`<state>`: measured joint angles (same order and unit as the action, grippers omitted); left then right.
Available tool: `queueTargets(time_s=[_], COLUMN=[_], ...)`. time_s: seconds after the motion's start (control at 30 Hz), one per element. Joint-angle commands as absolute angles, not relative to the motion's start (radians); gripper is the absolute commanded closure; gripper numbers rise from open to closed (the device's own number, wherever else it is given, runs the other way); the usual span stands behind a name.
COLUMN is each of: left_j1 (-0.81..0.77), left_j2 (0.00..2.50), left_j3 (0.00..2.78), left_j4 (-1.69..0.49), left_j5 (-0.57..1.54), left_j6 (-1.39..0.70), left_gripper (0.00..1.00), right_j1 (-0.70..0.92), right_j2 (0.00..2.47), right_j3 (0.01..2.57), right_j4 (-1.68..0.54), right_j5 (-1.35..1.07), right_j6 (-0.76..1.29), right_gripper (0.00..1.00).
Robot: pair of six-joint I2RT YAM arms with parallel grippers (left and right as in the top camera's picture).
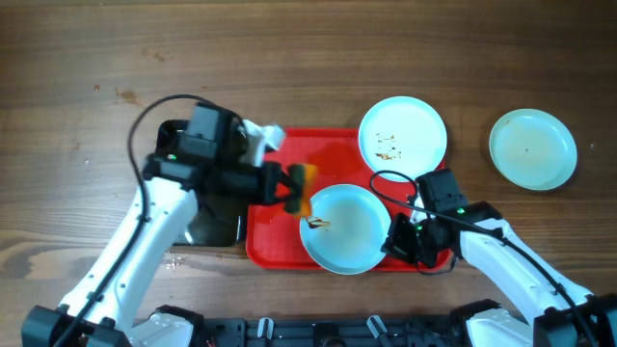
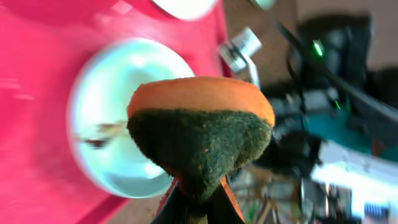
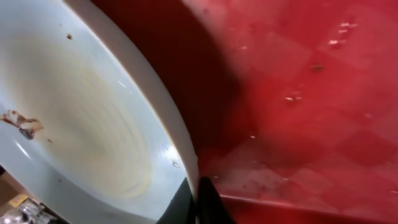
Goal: Clean dirty plates on tray and stack at the side
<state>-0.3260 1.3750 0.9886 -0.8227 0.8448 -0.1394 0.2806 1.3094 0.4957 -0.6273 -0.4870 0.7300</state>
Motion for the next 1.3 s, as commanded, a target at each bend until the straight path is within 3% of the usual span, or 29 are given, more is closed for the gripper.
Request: queueTargets(time_s=[0.0, 0.13, 0.3, 0.73, 0.93, 1.27], left_j1=[-0.426, -0.474, -0.48, -0.505, -0.57, -0.578], left_j2=[1.386, 1.46, 1.644, 1.839, 1.85, 1.898], left_j3=[1.007, 1.006, 1.006, 1.006, 1.006, 1.005], left_j4=[-0.821, -0.861, -0.836, -0.506, -0.436, -0.424], left_j5=[0.919, 0.812, 0.825, 1.196, 1.211, 0.865], left_j6=[-0.086, -0.104, 0.001, 0.036, -0.043, -0.255], left_gripper=[0.96, 0.96, 0.96, 0.96, 0.96, 0.96], right_j1=[0.291, 0.291, 0.291, 0.291, 0.291, 0.291], right_j2=[1.303, 1.303, 1.303, 1.303, 1.304, 1.304], right_j3=[0.486, 0.486, 0.487, 0.487, 0.487, 0.487], right_j4=[-0.582, -0.557, -0.558, -0.556, -0.558, -0.572], right_j5=[-0.519, -0.525, -0.525, -0.525, -0.519, -0.486], right_j6=[0.771, 0.791, 0.796, 0.796, 0.813, 0.814], right_gripper=[0.95, 0.95, 0.95, 0.95, 0.96, 0.95])
